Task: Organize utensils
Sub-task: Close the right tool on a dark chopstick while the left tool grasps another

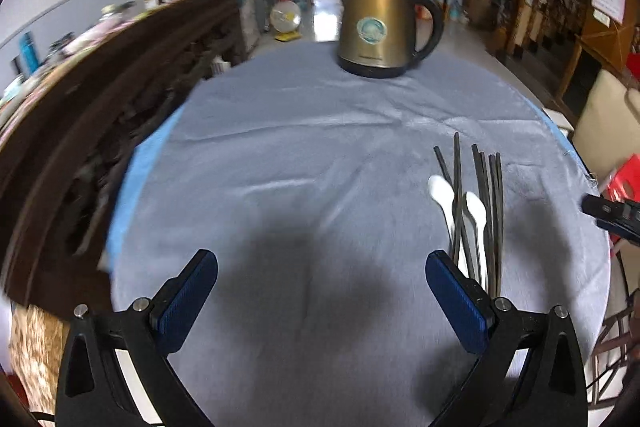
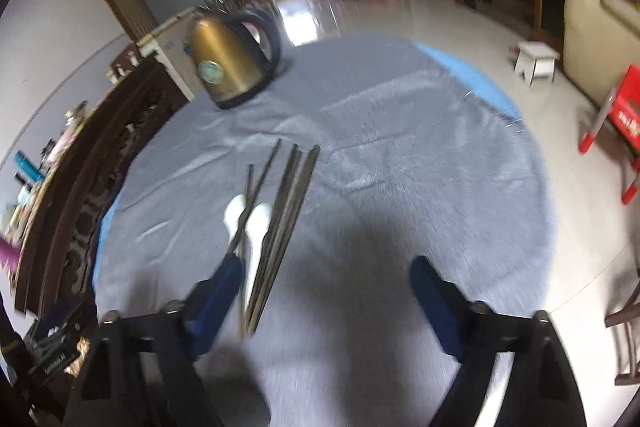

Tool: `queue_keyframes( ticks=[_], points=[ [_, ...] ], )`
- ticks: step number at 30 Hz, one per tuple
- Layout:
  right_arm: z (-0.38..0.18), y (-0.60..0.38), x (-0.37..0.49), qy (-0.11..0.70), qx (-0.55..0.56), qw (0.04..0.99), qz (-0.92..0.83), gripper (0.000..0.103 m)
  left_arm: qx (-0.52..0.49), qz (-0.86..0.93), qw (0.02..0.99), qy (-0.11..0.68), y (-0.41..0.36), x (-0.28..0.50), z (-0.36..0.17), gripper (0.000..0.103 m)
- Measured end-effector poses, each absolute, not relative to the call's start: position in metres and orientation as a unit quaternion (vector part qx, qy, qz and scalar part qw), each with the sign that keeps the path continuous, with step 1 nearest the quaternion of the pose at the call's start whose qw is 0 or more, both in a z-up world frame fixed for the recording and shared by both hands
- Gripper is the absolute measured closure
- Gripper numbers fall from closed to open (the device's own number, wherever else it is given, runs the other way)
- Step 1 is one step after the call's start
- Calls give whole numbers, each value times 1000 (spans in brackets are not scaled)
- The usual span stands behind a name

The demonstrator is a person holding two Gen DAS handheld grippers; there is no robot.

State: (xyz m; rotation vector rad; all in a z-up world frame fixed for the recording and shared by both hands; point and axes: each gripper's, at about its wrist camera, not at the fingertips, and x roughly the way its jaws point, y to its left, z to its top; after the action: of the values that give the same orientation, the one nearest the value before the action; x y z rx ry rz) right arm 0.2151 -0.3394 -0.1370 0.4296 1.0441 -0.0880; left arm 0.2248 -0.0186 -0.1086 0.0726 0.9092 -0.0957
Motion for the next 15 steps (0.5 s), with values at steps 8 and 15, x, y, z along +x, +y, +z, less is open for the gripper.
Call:
queue_keyframes(
  ticks=[8, 15],
  points=[
    [-202, -360, 315, 532, 294, 794, -1, 56, 27, -107, 875, 471, -53, 299, -129, 32],
    [-229, -361, 355, 535, 343, 772, -5, 69, 35, -160, 857, 488, -95, 336, -135, 61]
  ],
)
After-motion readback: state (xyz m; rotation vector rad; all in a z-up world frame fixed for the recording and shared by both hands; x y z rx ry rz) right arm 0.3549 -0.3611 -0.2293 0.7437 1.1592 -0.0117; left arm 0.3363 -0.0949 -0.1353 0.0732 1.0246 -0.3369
